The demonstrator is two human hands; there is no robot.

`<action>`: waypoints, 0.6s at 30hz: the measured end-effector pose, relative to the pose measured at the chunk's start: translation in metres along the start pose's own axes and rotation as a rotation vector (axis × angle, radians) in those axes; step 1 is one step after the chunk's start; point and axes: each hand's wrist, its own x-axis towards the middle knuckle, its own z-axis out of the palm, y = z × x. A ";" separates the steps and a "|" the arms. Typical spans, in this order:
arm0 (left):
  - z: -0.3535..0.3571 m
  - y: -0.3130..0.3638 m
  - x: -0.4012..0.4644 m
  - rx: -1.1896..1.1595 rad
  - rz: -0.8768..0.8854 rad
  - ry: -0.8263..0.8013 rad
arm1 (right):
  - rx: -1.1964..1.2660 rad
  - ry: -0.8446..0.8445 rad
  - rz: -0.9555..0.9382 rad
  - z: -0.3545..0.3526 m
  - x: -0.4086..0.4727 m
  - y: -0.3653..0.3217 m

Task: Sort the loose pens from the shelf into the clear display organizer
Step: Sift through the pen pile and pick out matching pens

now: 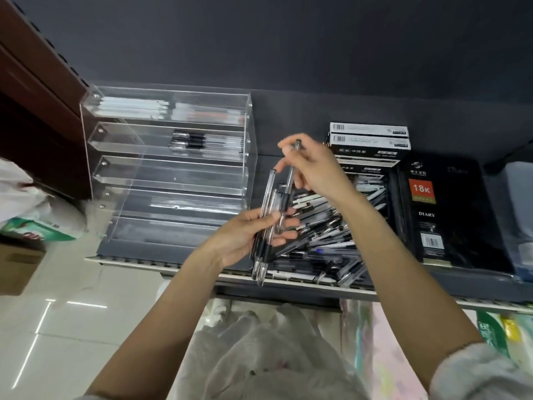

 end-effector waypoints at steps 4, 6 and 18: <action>-0.036 0.004 -0.014 -0.032 -0.008 -0.045 | 0.007 -0.072 0.073 0.034 0.005 -0.011; -0.057 0.009 -0.022 -0.025 -0.020 -0.073 | 0.025 -0.101 0.145 0.055 0.010 -0.019; -0.181 0.068 -0.065 0.303 0.014 -0.308 | -0.070 -0.251 0.029 0.169 0.024 -0.070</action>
